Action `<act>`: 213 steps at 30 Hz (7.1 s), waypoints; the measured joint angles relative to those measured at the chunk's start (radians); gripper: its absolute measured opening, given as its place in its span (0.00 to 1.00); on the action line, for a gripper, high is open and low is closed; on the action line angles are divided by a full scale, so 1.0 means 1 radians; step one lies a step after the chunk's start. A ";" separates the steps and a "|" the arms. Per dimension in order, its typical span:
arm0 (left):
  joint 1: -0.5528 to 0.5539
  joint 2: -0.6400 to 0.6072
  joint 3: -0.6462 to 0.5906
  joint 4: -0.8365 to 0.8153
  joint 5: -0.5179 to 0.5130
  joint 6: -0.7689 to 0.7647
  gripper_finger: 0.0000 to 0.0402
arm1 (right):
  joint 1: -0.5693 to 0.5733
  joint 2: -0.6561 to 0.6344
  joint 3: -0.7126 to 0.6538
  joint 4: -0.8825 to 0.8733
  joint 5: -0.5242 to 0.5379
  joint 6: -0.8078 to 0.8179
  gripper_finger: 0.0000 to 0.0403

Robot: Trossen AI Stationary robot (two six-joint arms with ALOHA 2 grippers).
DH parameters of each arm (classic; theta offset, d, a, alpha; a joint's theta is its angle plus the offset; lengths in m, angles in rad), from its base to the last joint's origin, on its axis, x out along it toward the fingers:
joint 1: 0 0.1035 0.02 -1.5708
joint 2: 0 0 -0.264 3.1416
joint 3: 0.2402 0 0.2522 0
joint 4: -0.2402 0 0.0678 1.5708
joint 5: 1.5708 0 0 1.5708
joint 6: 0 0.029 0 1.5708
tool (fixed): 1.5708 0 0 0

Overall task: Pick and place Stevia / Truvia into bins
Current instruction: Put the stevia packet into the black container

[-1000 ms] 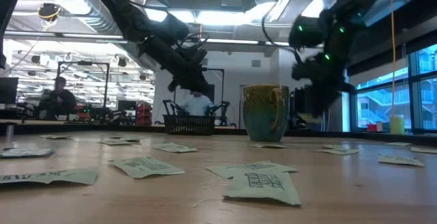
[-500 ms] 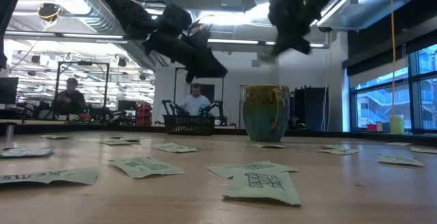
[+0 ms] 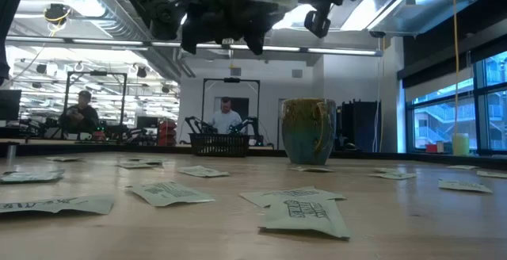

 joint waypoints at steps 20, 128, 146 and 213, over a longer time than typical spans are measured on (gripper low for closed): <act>-0.020 0.000 0.000 -0.003 0.030 -0.029 0.31 | 0.037 0.000 0.001 0.077 0.036 0.083 0.00; 0.035 -0.013 0.000 0.091 0.149 -0.129 0.02 | 0.093 -0.011 0.000 0.016 0.214 0.124 0.17; 0.160 -0.013 0.000 -0.566 -0.593 0.090 0.01 | 0.032 -0.151 -0.018 -0.720 0.787 0.301 0.28; 0.267 -0.020 0.000 -0.796 -0.680 0.022 0.11 | -0.056 -0.150 -0.641 -0.520 0.849 0.646 0.27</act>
